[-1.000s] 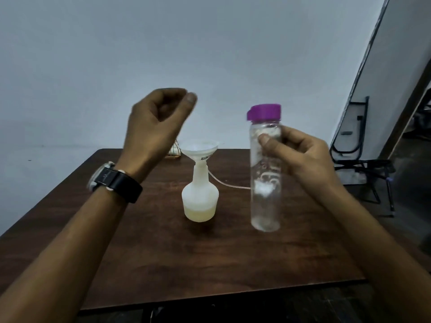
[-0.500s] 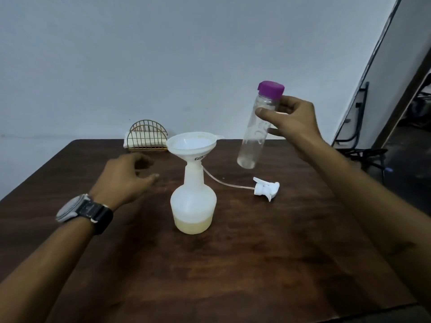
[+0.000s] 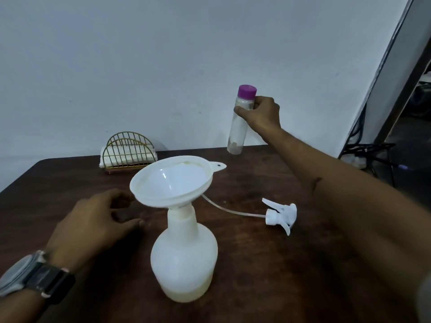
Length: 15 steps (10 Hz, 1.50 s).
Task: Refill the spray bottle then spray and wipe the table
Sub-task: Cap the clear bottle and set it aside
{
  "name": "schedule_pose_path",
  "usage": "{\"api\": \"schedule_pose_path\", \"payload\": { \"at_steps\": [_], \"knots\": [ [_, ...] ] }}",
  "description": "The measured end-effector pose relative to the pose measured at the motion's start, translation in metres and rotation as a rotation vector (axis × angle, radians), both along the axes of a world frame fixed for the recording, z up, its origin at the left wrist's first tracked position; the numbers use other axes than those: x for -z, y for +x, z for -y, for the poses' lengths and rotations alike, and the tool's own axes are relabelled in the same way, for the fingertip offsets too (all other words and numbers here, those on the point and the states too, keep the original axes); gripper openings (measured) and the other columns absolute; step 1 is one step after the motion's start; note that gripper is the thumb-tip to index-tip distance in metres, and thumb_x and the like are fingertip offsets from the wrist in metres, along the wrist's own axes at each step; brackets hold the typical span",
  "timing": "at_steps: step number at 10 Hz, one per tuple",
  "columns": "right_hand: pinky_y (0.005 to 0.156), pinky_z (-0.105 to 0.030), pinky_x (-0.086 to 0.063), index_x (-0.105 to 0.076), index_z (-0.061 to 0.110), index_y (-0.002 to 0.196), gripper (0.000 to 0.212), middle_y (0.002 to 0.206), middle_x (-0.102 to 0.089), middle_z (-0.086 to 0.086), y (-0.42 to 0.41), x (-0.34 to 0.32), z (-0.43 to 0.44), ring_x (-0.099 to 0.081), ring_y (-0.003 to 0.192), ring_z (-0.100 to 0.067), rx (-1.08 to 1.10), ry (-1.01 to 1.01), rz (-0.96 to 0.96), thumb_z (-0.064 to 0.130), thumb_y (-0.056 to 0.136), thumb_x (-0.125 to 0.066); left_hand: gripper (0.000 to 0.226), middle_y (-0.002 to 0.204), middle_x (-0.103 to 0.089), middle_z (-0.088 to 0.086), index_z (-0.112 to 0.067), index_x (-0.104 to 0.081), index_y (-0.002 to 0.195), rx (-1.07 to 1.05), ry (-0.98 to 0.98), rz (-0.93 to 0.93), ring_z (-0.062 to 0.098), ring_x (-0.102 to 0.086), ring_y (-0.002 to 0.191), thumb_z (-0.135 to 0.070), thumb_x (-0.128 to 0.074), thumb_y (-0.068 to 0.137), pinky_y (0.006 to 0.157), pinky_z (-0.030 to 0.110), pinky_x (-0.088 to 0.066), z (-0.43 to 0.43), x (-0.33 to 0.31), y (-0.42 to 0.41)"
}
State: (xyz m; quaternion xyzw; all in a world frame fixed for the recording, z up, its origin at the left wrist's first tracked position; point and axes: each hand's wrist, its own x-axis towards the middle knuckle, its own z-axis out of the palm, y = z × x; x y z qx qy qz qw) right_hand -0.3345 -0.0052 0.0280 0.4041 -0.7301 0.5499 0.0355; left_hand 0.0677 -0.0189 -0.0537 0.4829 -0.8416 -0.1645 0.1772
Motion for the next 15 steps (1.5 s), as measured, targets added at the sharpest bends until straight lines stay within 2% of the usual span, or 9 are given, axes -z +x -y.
{"api": "schedule_pose_path", "payload": {
  "at_steps": [1, 2, 4, 6, 8, 10, 11, 14, 15],
  "knots": [
    [0.076, -0.026, -0.056, -0.076, 0.006, 0.104, 0.035, 0.101, -0.077, -0.005, -0.006, 0.005, 0.021, -0.072, 0.09, -0.018, -0.009, 0.013, -0.015, 0.031, 0.081, -0.084, 0.053, 0.102, -0.074, -0.008, -0.023, -0.071, 0.121, -0.023, -0.012, -0.017, 0.008, -0.064, 0.084, -0.04, -0.089, 0.074, 0.072, 0.021, -0.047, 0.008, 0.001, -0.005],
    [0.068, -0.017, -0.049, -0.076, 0.008, 0.106, 0.034, 0.102, -0.077, -0.004, -0.009, 0.012, 0.033, -0.071, 0.089, -0.016, -0.021, 0.028, -0.037, 0.032, 0.083, -0.083, 0.052, 0.102, -0.075, -0.008, -0.026, -0.07, 0.119, -0.065, -0.002, 0.014, 0.016, -0.07, 0.092, -0.043, -0.088, 0.073, 0.083, 0.036, -0.056, 0.009, 0.0, -0.006],
    [0.081, -0.026, -0.051, -0.068, 0.007, 0.123, 0.046, 0.118, -0.074, -0.008, -0.014, 0.021, 0.035, -0.069, 0.1, -0.019, -0.013, 0.104, -0.108, 0.028, 0.085, -0.082, 0.056, 0.1, -0.072, -0.015, -0.033, -0.069, 0.122, 0.012, -0.01, -0.032, 0.009, -0.068, 0.09, -0.049, -0.088, 0.072, 0.081, 0.03, -0.054, 0.021, 0.013, -0.004],
    [0.08, -0.033, -0.055, -0.071, 0.002, 0.112, 0.037, 0.107, -0.075, -0.011, -0.018, 0.023, 0.027, -0.068, 0.093, -0.022, 0.051, 0.106, -0.126, 0.023, 0.082, -0.08, 0.053, 0.088, -0.066, -0.021, -0.032, -0.069, 0.119, 0.028, -0.035, -0.048, -0.006, -0.058, 0.077, -0.046, -0.089, 0.072, 0.065, 0.015, -0.041, 0.017, 0.01, -0.004],
    [0.079, -0.027, -0.048, -0.069, 0.001, 0.115, 0.039, 0.111, -0.073, -0.011, -0.02, 0.025, 0.023, -0.062, 0.093, -0.018, 0.052, 0.12, -0.131, 0.023, 0.085, -0.079, 0.054, 0.1, -0.073, -0.012, -0.033, -0.068, 0.121, 0.011, -0.05, -0.018, 0.011, -0.069, 0.09, -0.052, -0.086, 0.073, 0.083, 0.036, -0.058, 0.013, 0.007, -0.005],
    [0.08, -0.027, -0.048, -0.067, 0.001, 0.119, 0.045, 0.117, -0.072, -0.011, -0.022, 0.027, 0.023, -0.067, 0.107, -0.025, 0.054, 0.15, -0.126, 0.025, 0.084, -0.082, 0.052, 0.085, -0.064, -0.022, -0.034, -0.068, 0.118, 0.043, -0.057, -0.049, -0.004, -0.058, 0.075, -0.05, -0.087, 0.072, 0.064, 0.015, -0.042, 0.01, 0.008, -0.004],
    [0.082, -0.03, -0.049, -0.064, -0.004, 0.125, 0.055, 0.119, -0.072, -0.015, -0.022, 0.031, 0.022, -0.068, 0.109, -0.029, 0.064, 0.168, -0.106, 0.027, 0.083, -0.083, 0.05, 0.079, -0.06, -0.024, -0.032, -0.069, 0.116, 0.041, -0.057, -0.058, -0.007, -0.055, 0.071, -0.047, -0.087, 0.072, 0.061, 0.013, -0.037, 0.003, 0.007, -0.004],
    [0.092, -0.031, -0.043, -0.044, 0.006, 0.147, 0.083, 0.147, -0.053, -0.015, -0.015, 0.031, 0.015, -0.054, 0.133, -0.03, 0.05, 0.283, -0.039, 0.036, 0.081, -0.086, 0.05, 0.082, -0.057, -0.022, -0.027, -0.07, 0.118, -0.011, -0.043, -0.052, 0.0, -0.053, 0.072, -0.042, -0.088, 0.074, 0.065, 0.026, -0.041, -0.013, 0.0, -0.004],
    [0.086, -0.03, -0.038, -0.037, 0.005, 0.151, 0.093, 0.152, -0.043, -0.017, -0.013, 0.027, 0.008, -0.053, 0.132, -0.031, 0.083, 0.376, 0.001, 0.038, 0.08, -0.087, 0.062, 0.105, -0.068, -0.016, -0.036, -0.063, 0.126, -0.03, -0.005, 0.01, 0.011, -0.065, 0.091, -0.055, -0.085, 0.071, 0.079, 0.035, -0.056, -0.015, -0.002, -0.002]
  ]
}}
